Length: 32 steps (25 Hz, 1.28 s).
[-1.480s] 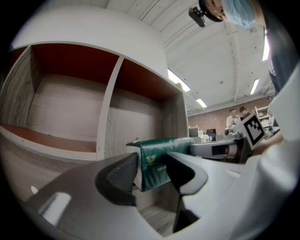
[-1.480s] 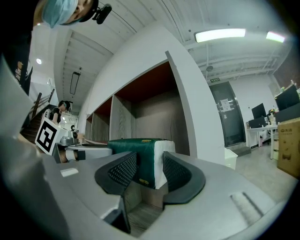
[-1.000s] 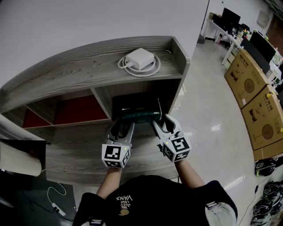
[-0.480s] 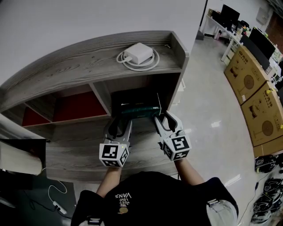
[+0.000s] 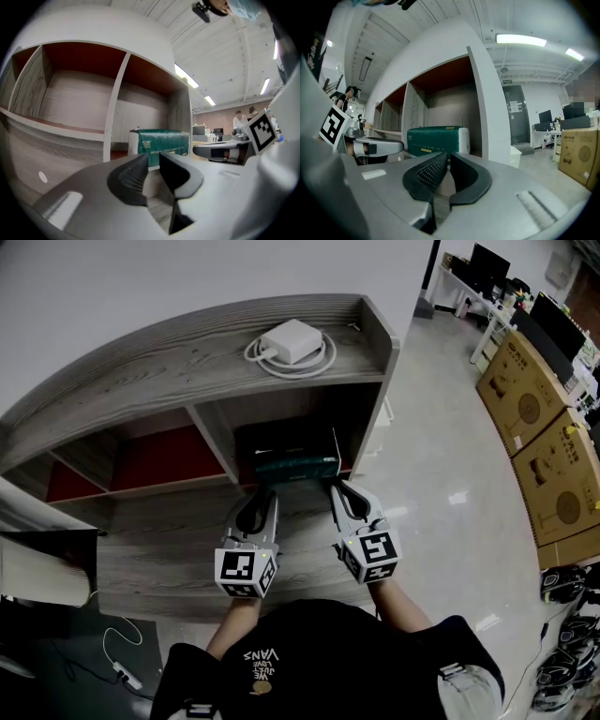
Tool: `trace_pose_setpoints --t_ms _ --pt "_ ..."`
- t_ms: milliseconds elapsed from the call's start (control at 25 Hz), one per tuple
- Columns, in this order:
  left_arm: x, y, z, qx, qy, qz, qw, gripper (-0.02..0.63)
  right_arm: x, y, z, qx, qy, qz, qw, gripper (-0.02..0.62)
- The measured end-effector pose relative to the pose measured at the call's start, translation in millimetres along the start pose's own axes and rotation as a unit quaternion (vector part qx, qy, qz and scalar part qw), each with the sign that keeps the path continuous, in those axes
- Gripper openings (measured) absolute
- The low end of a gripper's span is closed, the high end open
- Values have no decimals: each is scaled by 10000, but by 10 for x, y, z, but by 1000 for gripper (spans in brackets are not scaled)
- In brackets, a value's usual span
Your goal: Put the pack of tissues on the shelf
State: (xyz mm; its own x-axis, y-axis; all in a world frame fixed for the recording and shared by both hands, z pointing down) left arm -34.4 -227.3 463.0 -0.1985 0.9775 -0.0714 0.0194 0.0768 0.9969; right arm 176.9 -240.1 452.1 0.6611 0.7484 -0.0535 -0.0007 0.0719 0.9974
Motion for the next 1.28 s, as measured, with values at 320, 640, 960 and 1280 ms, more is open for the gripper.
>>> trace_pose_setpoints --t_ms 320,640,960,1280 --pt "-79 48 126 94 263 -88 9996 51 -80 -32 -46 33 -126 -41 9999 3" --pt "-213 23 91 199 308 -133 9992 51 -205 -42 -10 29 -213 -111 9997 3" --pt "-341 -11 55 365 289 -217 9987 51 -318 -70 65 -11 -221 -152 9996 3" --pt "-486 -66 -6 445 326 -580 9968 52 -445 -82 126 -84 -144 -198 9997 3"
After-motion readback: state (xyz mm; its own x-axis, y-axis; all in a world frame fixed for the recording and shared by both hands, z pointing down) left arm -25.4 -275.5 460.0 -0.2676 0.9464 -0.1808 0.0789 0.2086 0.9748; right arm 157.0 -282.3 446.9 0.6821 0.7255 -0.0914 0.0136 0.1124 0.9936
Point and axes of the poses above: the fingertips, and each gripper's own axes: x backward along the fingers, z to its right, y out of its underside, the point moved 8 cm from there along x, backward along the fingers, and after that the axes turned 13 degrees about -y, right-handed, at the moved point
